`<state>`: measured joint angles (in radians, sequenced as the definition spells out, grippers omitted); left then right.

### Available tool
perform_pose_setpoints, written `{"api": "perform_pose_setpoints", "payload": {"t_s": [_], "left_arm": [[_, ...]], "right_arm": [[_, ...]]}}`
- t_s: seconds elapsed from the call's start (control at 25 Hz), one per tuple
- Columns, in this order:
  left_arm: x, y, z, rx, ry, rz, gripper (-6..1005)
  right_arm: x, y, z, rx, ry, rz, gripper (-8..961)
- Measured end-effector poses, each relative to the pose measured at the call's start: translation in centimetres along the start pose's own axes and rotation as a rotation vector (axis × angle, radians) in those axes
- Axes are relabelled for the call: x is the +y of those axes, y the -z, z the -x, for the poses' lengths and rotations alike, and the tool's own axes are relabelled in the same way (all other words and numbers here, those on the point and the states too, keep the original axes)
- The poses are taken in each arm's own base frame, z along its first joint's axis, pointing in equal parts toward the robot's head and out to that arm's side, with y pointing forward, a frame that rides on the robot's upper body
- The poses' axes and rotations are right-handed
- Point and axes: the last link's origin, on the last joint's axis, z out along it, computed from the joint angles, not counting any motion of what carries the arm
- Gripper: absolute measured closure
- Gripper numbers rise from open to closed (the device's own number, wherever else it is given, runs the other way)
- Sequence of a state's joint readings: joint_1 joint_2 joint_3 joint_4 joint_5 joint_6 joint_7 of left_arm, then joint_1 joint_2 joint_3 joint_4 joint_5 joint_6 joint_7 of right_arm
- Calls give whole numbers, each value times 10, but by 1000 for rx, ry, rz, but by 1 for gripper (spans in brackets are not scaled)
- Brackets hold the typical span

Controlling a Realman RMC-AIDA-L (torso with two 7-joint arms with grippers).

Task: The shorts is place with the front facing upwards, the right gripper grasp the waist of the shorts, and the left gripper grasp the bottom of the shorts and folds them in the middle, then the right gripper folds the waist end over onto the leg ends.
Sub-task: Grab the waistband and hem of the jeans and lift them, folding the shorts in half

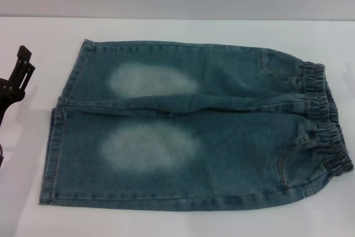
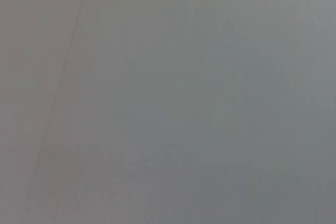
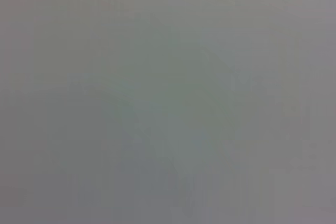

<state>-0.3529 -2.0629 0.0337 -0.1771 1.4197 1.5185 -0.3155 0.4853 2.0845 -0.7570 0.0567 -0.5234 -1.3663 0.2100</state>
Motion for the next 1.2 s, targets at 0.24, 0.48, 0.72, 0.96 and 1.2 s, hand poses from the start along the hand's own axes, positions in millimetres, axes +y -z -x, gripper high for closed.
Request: {"api": "perform_pose_setpoints", "payload": {"t_s": [0.24, 0.48, 0.72, 0.96, 1.2], "left_arm": [[2, 0, 1, -2, 5, 3, 167], [4, -1, 1, -6, 8, 16, 168], [0, -3, -2, 4, -17, 14, 168], [-5, -7, -4, 5, -23, 20, 169], [-1, -10, -3, 4, -20, 34, 170]], "right_arm": [[2, 2, -1, 7, 4, 16, 228], [1, 2, -1, 10, 12, 21, 227], [-3, 8, -3, 15, 11, 3, 227], [-5, 17, -6, 19, -2, -11, 228], [-3, 15, -7, 29, -5, -11, 228]]}}
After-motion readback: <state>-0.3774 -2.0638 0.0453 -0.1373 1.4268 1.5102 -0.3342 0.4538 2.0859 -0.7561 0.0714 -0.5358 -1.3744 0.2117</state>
